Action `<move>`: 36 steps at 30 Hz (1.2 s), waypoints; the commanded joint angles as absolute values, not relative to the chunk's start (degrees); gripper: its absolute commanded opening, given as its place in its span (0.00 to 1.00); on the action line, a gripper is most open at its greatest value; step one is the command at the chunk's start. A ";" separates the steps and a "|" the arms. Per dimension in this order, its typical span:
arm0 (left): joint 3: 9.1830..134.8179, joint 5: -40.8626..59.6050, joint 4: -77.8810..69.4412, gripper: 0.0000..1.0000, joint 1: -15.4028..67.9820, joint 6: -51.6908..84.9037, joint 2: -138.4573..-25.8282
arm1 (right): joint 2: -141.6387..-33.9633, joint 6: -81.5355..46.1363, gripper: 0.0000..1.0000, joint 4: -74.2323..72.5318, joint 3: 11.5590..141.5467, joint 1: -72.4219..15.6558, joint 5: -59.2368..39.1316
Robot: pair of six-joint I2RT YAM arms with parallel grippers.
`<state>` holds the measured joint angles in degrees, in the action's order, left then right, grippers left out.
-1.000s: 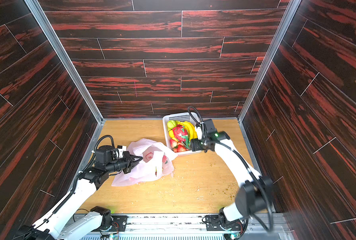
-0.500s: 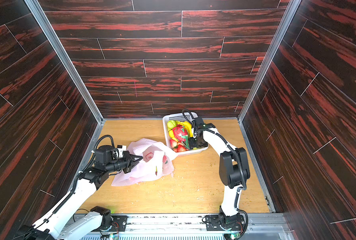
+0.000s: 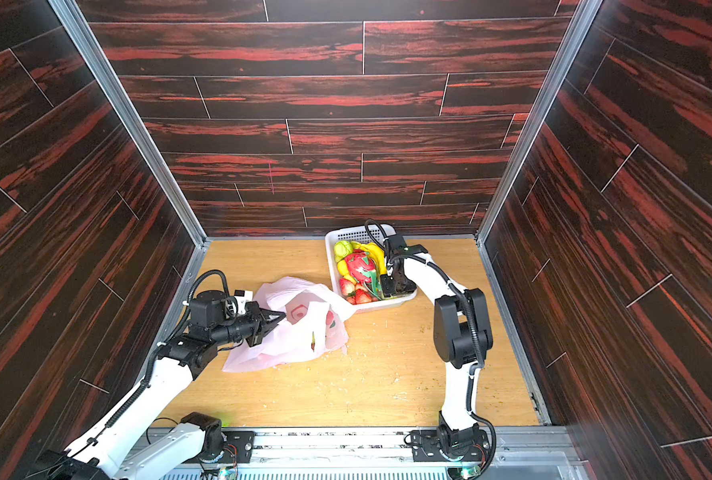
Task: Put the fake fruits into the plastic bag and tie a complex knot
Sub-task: 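Lower the right gripper into the basket and grasp the green pear, then carry the green pear with the right gripper toward the bag opening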
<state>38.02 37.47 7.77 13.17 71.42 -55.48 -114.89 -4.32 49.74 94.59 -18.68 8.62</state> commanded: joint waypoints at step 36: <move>37.77 38.22 6.42 0.00 12.93 71.28 -56.01 | -88.84 -6.02 0.22 42.72 86.36 -18.19 3.75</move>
